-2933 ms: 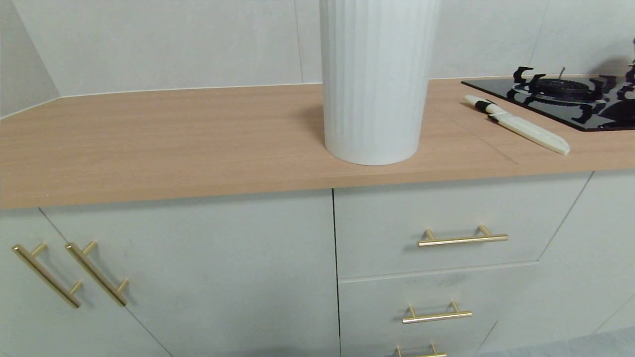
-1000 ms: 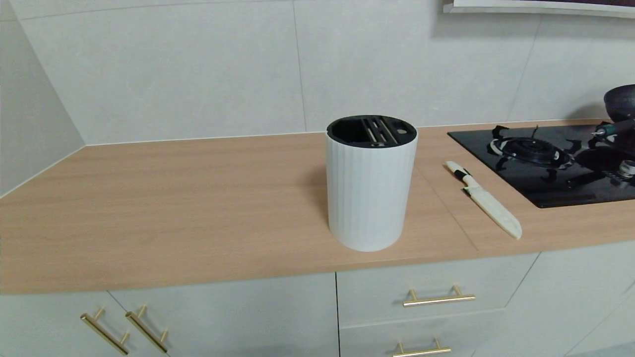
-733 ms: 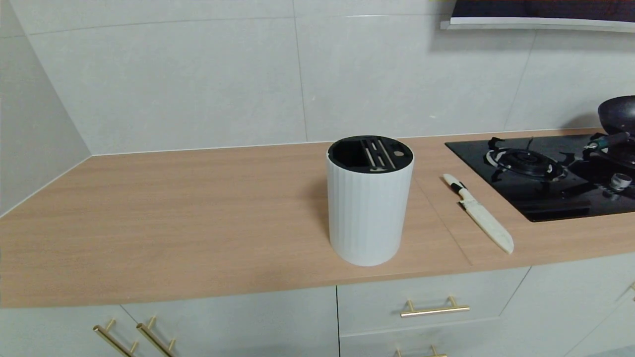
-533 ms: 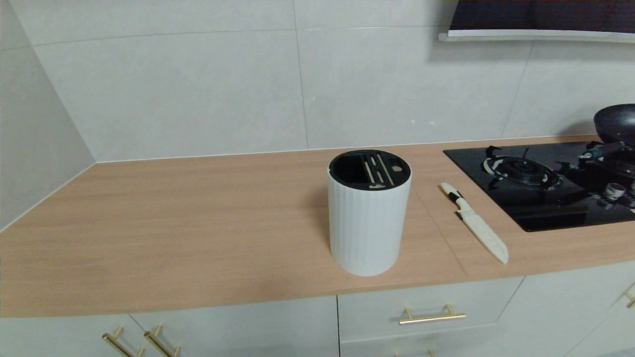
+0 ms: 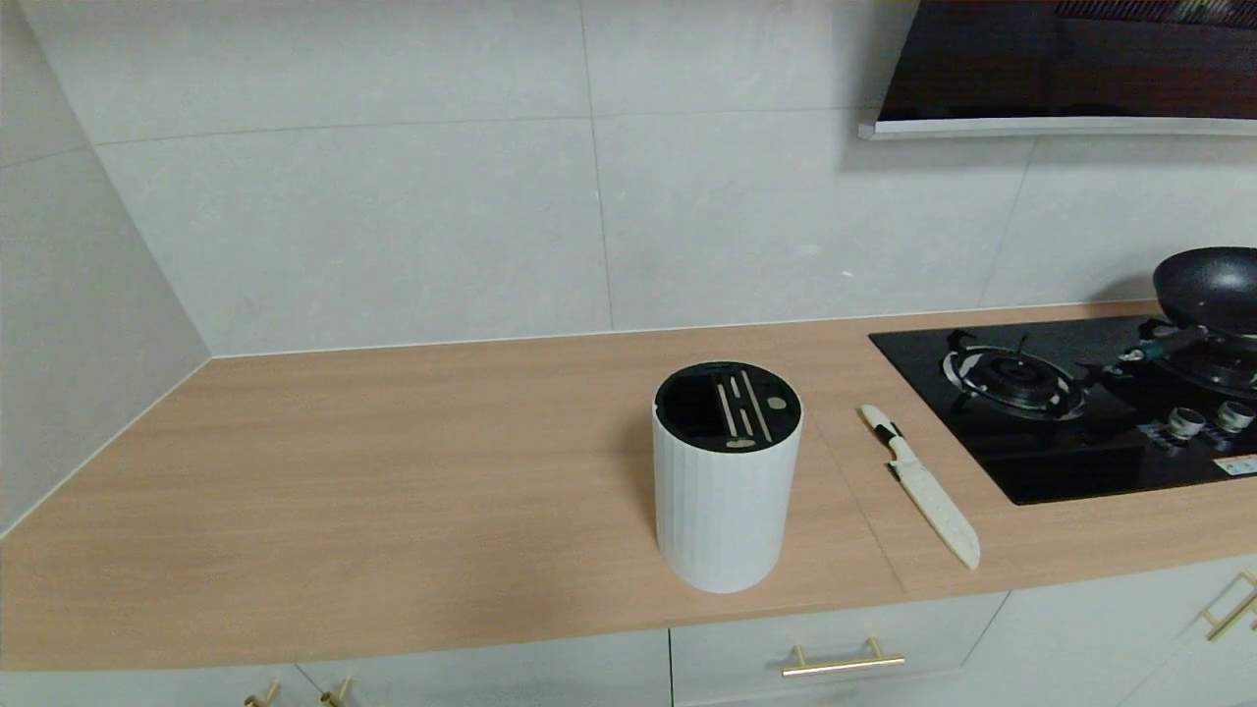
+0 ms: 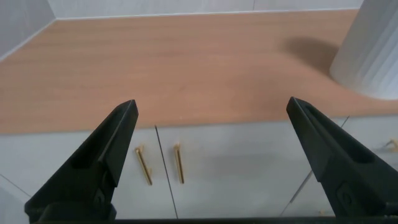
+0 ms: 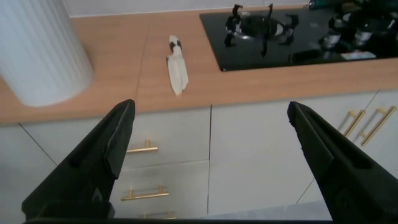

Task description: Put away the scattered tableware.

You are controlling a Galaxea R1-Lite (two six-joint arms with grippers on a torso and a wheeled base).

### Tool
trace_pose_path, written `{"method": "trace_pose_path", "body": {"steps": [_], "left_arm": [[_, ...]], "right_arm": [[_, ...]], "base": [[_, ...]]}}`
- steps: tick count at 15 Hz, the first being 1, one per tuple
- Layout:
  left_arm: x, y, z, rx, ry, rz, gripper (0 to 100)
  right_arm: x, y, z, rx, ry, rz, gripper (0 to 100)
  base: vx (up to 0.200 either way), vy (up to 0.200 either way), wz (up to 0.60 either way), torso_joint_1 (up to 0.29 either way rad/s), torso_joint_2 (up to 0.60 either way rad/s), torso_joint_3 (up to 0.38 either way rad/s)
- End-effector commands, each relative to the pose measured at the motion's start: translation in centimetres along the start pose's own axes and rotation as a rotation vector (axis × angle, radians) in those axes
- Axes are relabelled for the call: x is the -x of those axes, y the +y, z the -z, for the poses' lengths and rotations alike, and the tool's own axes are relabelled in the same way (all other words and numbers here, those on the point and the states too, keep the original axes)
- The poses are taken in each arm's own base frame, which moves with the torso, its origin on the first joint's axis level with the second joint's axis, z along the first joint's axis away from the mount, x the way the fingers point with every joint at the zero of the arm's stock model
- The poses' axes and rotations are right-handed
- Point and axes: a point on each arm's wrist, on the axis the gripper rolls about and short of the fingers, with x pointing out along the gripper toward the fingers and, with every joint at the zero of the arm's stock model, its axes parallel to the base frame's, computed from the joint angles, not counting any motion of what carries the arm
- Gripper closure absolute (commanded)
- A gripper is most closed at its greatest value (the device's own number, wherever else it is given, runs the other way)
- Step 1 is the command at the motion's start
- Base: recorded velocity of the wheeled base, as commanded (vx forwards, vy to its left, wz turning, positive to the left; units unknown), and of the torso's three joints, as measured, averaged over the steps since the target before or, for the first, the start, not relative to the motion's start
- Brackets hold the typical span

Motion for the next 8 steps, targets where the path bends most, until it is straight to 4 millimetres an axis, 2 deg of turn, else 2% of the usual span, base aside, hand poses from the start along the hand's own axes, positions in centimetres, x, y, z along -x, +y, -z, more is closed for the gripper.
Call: {"method": "trace_pose_path", "body": {"steps": [1, 6, 8], "left_arm": [[-0.01, 0.0, -0.01, 0.001, 0.001, -0.001, 0], [-0.01, 0.0, -0.01, 0.001, 0.001, -0.001, 0], [-0.01, 0.0, -0.01, 0.001, 0.001, -0.001, 0]], "right_arm": [[-0.01, 0.0, 0.01, 0.0, 0.002, 0.0, 0], [-0.01, 0.0, 0.01, 0.0, 0.002, 0.0, 0], [0.0, 0.0, -0.04, 0.0, 0.0, 0.0, 0]], "base": [[0.0, 0.0, 0.0, 0.246, -0.52, -0.271], [0.0, 0.0, 0.0, 0.195, -0.4, -0.21], [0.0, 0.0, 0.0, 0.085, -0.19, -0.097]]}}
